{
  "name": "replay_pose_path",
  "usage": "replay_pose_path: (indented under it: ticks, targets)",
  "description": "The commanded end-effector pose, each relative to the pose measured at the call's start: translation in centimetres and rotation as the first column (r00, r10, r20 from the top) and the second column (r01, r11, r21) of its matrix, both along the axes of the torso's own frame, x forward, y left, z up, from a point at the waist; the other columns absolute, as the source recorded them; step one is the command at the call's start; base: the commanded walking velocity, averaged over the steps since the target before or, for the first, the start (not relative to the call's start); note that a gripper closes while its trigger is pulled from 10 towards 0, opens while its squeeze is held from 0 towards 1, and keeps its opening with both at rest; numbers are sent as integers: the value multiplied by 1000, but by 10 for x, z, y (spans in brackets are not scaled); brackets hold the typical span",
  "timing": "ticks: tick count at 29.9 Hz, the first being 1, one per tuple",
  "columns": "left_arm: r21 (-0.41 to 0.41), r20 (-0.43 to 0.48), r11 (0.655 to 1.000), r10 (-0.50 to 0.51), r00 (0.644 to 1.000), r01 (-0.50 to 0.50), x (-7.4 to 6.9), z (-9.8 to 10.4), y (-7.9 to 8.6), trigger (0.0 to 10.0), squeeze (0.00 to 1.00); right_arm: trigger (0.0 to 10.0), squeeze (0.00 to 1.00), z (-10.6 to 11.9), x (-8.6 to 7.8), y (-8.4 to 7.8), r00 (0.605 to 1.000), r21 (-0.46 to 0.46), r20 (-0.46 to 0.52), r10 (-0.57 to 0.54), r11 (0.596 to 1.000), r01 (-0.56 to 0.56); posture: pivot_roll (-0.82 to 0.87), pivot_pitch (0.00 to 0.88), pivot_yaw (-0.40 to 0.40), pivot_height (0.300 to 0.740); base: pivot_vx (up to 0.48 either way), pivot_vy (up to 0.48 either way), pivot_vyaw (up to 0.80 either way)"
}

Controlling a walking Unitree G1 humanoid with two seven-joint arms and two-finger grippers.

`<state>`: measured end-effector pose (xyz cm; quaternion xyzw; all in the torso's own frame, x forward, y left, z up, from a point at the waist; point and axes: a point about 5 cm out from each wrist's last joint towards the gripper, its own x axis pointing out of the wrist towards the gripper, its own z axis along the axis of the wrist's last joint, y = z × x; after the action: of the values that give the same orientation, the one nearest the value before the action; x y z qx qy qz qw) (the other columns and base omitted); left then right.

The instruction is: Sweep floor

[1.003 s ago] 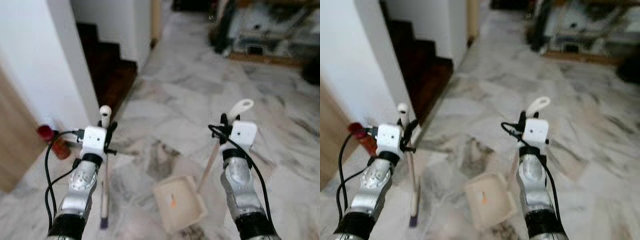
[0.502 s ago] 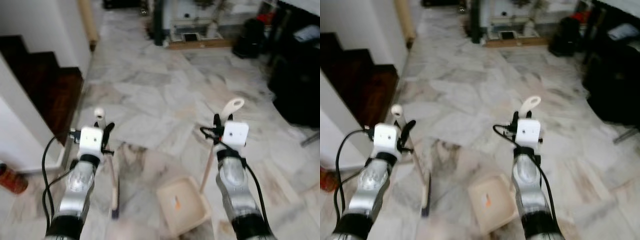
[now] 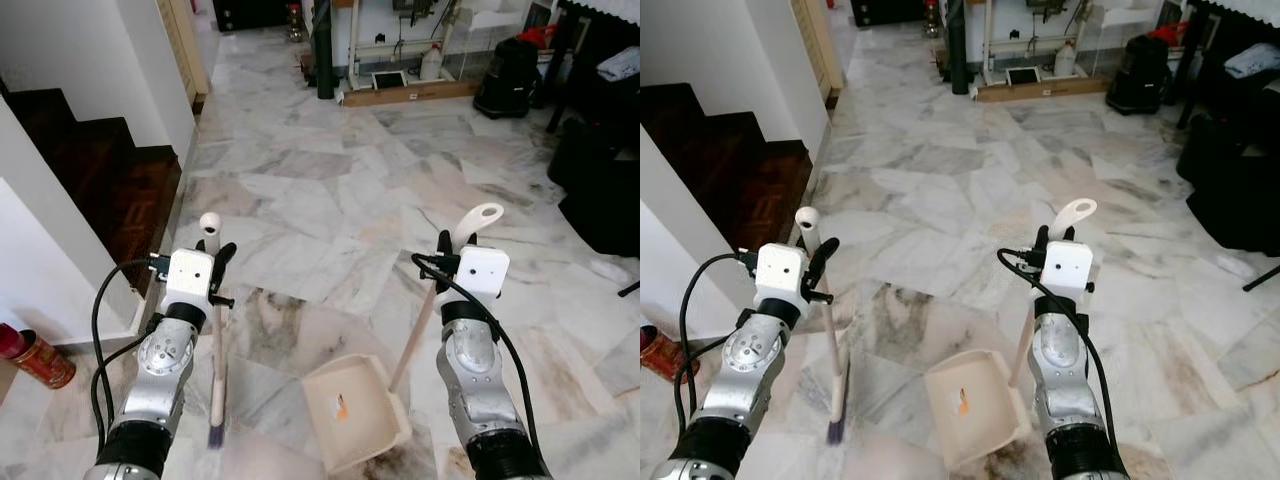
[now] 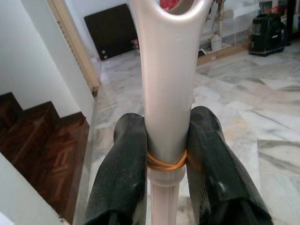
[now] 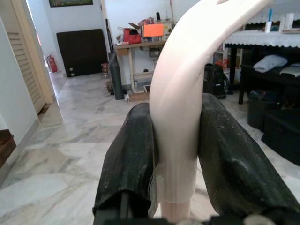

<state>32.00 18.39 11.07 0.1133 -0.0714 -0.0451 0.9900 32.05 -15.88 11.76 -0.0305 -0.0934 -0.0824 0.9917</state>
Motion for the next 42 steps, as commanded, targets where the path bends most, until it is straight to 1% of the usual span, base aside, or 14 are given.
replay_pose_path:
  ticks: [1,10,20,42]
  targets:
    - [4,61,1000,4,998,-4,5,14,2,10000,0,10000,0,13,5,3,998,1,58,12,1000,-12,-96,0,74,740,0,0,0]
    - [2,44,1000,5,999,-5,5,11,3,10000,0,10000,0,13,4,3,998,-3,59,18,1000,-18,-99,0,69,740,0,0,0]
    - [0,30,1000,-5,1000,5,5,8,0,10000,0,10000,0,13,4,2,998,-7,60,15,1000,-15,-99,0,69,740,299,0,0]
    - [-3,30,1000,-8,1000,9,5,8,-1,10000,0,10000,0,13,4,4,998,-6,59,25,1000,-25,-103,0,70,740,324,0,0]
